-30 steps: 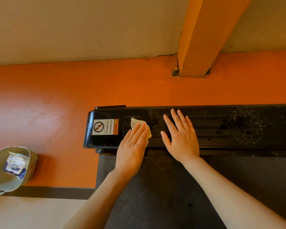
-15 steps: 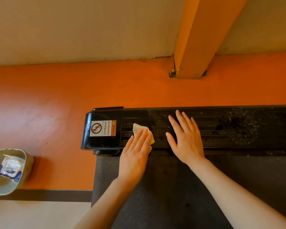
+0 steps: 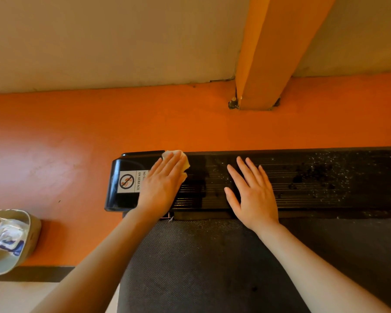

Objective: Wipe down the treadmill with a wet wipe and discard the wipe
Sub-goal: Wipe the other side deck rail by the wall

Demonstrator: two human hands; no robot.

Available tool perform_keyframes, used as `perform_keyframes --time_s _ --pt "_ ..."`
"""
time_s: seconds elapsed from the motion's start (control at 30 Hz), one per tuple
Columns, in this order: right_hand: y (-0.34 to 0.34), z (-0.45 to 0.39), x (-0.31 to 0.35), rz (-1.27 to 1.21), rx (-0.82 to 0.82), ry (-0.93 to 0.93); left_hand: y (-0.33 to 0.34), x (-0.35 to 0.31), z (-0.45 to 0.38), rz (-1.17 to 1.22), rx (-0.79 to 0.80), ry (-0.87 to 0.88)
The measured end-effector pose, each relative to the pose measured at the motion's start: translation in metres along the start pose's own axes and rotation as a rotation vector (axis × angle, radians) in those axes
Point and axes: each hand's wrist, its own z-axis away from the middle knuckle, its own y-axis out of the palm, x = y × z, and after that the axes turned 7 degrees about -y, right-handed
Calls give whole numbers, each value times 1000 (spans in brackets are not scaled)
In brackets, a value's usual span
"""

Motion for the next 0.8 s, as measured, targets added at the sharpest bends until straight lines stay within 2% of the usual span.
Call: perform_keyframes --time_s 0.1,0.37,0.6,0.8 --pt "1 0 1 3 -14 5 -4 7 -13 -39 2 52" --pt "1 2 0 -2 -22 -12 10 -30 -58 4 177 291" --pt "3 1 -1 13 -42 -13 1 18 -23 -55 66 204" --pt "1 2 1 27 -23 -4 16 -7 42 -32 91 184"
